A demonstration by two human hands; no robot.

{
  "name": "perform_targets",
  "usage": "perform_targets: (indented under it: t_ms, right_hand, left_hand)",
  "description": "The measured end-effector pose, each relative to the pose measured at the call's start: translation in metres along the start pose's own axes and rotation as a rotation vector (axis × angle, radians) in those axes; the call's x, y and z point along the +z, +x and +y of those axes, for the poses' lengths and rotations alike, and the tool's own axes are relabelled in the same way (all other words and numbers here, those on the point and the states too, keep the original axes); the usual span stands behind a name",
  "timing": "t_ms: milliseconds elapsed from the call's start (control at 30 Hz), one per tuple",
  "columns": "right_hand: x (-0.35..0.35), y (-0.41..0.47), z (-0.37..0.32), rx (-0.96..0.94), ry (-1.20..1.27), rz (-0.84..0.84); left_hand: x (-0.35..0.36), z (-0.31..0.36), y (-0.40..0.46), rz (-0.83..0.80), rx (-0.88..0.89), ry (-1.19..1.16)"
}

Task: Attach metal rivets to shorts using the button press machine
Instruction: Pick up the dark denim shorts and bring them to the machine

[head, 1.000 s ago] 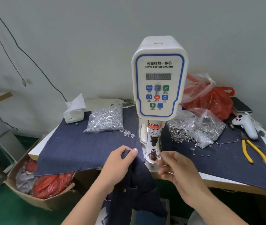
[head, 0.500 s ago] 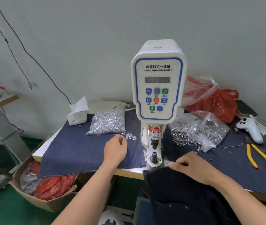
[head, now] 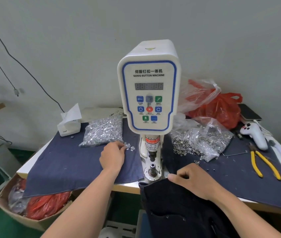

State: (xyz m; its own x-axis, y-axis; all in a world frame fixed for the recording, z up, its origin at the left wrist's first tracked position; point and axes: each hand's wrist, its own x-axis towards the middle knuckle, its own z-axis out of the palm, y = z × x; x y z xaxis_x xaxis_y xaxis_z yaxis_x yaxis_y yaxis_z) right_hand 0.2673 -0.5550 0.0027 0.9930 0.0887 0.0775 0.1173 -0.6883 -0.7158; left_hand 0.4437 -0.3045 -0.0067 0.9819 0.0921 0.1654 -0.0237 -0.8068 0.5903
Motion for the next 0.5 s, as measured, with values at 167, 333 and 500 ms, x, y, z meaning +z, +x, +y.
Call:
perform_targets:
  t_ms: [167, 333, 500]
  right_hand:
    - [0.0005, -0.0003, 0.0008, 0.010, 0.005, 0.002]
    - [0.0017, -0.0004, 0.0002, 0.011, 0.010, 0.018]
    - [0.0017, -0.0005, 0.0003, 0.016, 0.008, 0.022]
  left_hand:
    - [-0.0017, -0.0037, -0.0013, 0.043, 0.034, -0.011]
    - [-0.0059, -0.0039, -0.0009, -0.029, 0.072, 0.011]
    - [-0.0078, -0.0032, 0.0007, -0.043, 0.077, 0.022]
